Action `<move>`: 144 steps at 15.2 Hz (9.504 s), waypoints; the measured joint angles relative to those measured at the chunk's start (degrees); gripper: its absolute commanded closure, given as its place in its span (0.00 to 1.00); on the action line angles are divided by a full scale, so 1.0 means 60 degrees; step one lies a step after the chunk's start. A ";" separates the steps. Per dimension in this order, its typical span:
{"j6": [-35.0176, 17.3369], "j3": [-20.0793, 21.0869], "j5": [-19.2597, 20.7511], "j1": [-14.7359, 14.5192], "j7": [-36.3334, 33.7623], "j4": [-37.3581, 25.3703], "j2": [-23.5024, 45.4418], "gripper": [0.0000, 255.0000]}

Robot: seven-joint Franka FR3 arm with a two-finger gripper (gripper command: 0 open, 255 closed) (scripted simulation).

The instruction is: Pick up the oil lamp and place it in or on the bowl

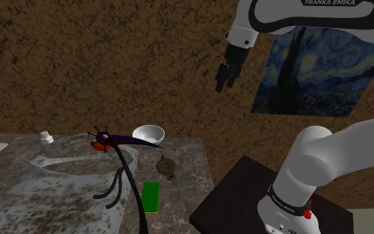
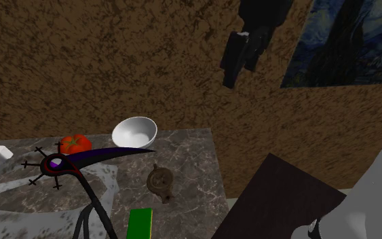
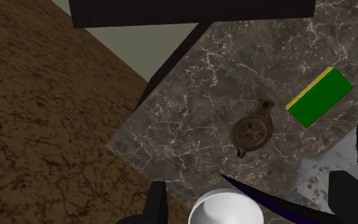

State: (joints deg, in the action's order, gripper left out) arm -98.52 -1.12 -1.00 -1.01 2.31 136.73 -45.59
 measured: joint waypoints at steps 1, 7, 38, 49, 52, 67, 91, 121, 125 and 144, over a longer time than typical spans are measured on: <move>0.0000 0.0000 0.0000 0.0000 0.0000 0.0000 0.0000 0.00; -0.1431 0.0398 -0.0214 -0.0169 -0.0351 0.1105 0.0515 0.00; -1.0161 0.2093 0.1197 -0.1201 -0.3884 0.1389 1.0037 0.00; -1.0815 0.1770 0.1606 -0.1442 -0.4189 0.1229 1.0856 0.00; -1.0814 0.1772 0.1606 -0.1443 -0.4189 0.1230 1.0856 1.00; -0.9552 0.0223 0.0102 -0.3277 -1.0466 -0.0426 1.1099 0.00; -0.9884 -0.0247 -0.0425 -0.3639 -1.2629 -0.1156 1.2160 1.00; -1.0261 0.1347 0.1465 -0.0189 -0.3651 -0.2003 1.2761 1.00; -1.0260 0.1347 0.1465 -0.0190 -0.3651 -0.2003 1.2762 1.00; -0.4776 0.3081 0.3537 0.2290 0.6170 -0.1455 1.1040 0.00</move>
State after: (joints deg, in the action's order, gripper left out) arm -127.18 17.37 20.23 12.73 39.33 128.00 20.65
